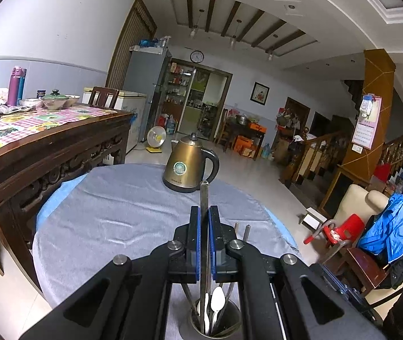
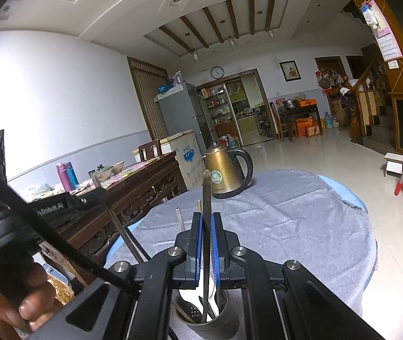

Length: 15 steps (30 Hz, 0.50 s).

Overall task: Organize utensils
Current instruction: 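Open both grippers to release the chopsticks in the cup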

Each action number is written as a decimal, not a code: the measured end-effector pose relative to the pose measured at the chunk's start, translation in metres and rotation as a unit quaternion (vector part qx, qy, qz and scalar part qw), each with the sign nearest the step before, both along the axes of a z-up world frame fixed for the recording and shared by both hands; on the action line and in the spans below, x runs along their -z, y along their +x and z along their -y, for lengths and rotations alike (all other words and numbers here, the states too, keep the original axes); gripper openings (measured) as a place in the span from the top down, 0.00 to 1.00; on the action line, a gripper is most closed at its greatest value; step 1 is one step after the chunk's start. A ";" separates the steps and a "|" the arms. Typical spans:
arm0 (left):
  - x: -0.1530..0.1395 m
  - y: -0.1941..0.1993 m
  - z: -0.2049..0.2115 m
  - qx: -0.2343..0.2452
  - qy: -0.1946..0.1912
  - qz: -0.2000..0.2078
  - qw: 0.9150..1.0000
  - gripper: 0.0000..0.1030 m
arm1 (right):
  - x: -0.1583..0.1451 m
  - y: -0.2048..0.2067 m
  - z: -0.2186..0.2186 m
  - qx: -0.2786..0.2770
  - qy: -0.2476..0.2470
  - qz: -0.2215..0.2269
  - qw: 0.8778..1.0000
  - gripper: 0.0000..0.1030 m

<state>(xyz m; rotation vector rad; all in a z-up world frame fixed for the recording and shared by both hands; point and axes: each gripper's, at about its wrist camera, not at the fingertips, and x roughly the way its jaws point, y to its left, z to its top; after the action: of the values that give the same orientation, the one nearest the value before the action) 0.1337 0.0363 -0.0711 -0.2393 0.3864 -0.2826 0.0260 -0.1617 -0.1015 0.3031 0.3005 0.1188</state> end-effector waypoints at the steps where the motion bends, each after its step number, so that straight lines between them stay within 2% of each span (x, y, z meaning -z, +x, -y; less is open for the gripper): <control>1: 0.000 0.000 0.001 0.001 0.000 0.000 1.000 0.95 | -0.001 0.001 0.001 0.000 0.000 0.000 1.000 0.94; 15: 0.007 0.000 0.008 0.006 0.013 -0.015 1.000 0.95 | 0.002 0.005 0.001 -0.004 -0.007 -0.007 1.000 0.94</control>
<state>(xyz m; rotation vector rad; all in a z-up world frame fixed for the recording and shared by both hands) 0.1338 0.0288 -0.0779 -0.2166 0.4213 -0.2868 0.0308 -0.1624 -0.1034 0.2898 0.3170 0.1215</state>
